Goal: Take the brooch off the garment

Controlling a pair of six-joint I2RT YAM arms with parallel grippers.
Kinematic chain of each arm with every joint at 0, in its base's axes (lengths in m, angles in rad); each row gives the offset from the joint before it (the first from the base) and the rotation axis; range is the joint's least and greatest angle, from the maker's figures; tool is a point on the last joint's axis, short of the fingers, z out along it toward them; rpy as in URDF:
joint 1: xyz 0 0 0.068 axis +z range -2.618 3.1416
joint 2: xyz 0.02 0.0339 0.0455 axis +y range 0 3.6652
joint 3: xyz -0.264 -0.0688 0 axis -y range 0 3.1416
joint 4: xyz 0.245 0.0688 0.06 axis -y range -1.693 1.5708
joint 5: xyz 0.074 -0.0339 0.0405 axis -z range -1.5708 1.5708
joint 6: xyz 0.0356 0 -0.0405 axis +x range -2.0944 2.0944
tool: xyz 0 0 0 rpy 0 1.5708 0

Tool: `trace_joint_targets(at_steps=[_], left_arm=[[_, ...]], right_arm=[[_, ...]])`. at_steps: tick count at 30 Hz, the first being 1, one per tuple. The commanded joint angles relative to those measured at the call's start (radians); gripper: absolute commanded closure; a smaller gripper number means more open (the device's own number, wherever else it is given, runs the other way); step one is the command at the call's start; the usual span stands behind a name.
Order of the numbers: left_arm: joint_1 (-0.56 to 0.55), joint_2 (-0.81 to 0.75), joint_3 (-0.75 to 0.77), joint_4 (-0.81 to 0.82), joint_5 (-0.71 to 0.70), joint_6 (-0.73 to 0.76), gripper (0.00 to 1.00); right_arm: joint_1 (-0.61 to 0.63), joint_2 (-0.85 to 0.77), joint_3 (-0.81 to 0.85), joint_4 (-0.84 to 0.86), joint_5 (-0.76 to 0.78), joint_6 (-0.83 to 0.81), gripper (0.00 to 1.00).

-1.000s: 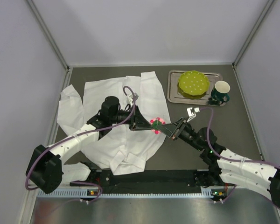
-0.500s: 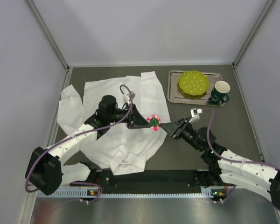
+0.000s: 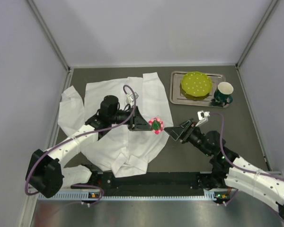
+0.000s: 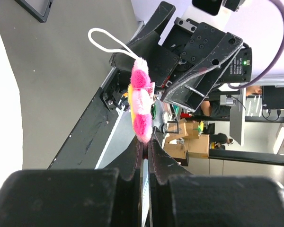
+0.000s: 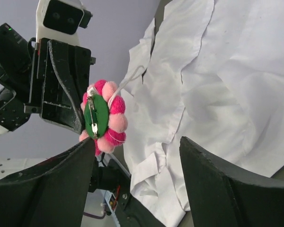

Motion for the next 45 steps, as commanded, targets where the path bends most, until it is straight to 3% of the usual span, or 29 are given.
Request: trace_joint_targets(at_steps=[1,7,12,22,28,31,34,38,39,42,45], left_arm=[[0.003,-0.006,0.056,-0.042,0.060,0.153,1.00],[0.001,-0.026,0.069,-0.051,0.132,0.327,1.00],[0.000,-0.030,0.073,-0.059,0.200,0.428,1.00],[-0.003,-0.017,0.056,-0.044,0.237,0.436,1.00],[-0.005,-0.007,0.050,-0.042,0.176,0.376,1.00],[-0.003,0.034,0.092,-0.160,-0.002,0.289,1.00],[0.009,0.104,0.110,-0.208,-0.023,0.093,1.00],[0.012,0.112,0.075,-0.018,0.039,-0.194,1.00],[0.015,0.102,0.085,-0.038,-0.005,-0.199,1.00],[0.020,0.063,0.170,-0.302,-0.148,-0.166,1.00],[0.020,0.040,0.222,-0.407,-0.193,-0.187,1.00]], right_arm=[[-0.007,0.060,0.096,-0.001,-0.123,-0.098,0.28],[-0.008,0.084,0.126,-0.008,-0.244,-0.164,0.28],[-0.015,0.032,0.177,-0.127,-0.298,-0.262,0.27],[-0.015,0.033,0.208,-0.182,-0.360,-0.354,0.27],[-0.015,0.032,0.264,-0.344,-0.318,-0.479,0.28],[-0.015,0.035,0.304,-0.426,-0.275,-0.567,0.28],[-0.012,0.051,0.332,-0.487,-0.223,-0.644,0.27],[0.066,0.087,0.364,-0.477,-0.090,-0.763,0.25],[0.091,0.100,0.364,-0.458,-0.017,-0.798,0.25],[0.204,0.137,0.351,-0.347,0.109,-0.949,0.23],[0.276,0.200,0.354,-0.229,0.168,-1.050,0.23]])
